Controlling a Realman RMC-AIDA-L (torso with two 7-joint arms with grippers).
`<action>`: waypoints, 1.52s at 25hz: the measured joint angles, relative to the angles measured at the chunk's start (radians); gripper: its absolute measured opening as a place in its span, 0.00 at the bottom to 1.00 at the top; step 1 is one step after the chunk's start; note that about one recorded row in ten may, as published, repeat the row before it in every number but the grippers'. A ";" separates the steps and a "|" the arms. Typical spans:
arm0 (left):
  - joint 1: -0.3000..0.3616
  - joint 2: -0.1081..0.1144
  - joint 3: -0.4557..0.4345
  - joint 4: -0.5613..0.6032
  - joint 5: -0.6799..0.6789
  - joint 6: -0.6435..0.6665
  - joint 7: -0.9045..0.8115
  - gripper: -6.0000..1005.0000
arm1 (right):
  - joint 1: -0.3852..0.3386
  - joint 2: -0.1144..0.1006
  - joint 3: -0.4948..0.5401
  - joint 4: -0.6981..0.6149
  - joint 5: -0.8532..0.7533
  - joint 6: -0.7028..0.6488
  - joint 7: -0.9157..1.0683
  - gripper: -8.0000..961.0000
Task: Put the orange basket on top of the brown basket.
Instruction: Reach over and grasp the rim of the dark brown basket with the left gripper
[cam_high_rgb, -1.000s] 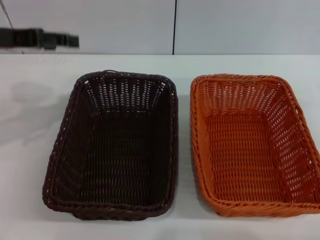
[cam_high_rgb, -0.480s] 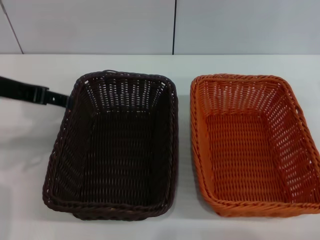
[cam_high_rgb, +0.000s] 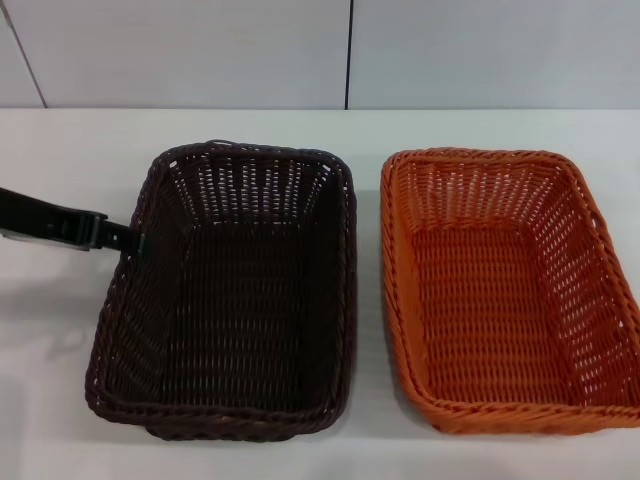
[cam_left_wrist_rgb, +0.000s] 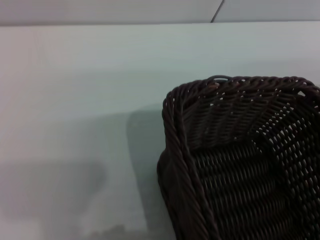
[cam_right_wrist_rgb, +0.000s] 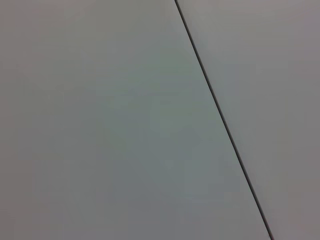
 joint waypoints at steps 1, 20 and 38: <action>0.001 -0.001 0.001 0.001 -0.001 0.001 -0.001 0.84 | 0.000 0.000 0.000 0.000 0.000 0.000 0.000 0.60; -0.016 -0.003 0.091 0.180 0.002 0.094 -0.005 0.84 | -0.002 -0.002 0.000 0.002 0.000 -0.001 0.000 0.60; -0.034 0.000 0.085 0.209 -0.003 0.085 -0.001 0.49 | -0.018 -0.002 0.000 0.005 0.001 0.003 0.000 0.60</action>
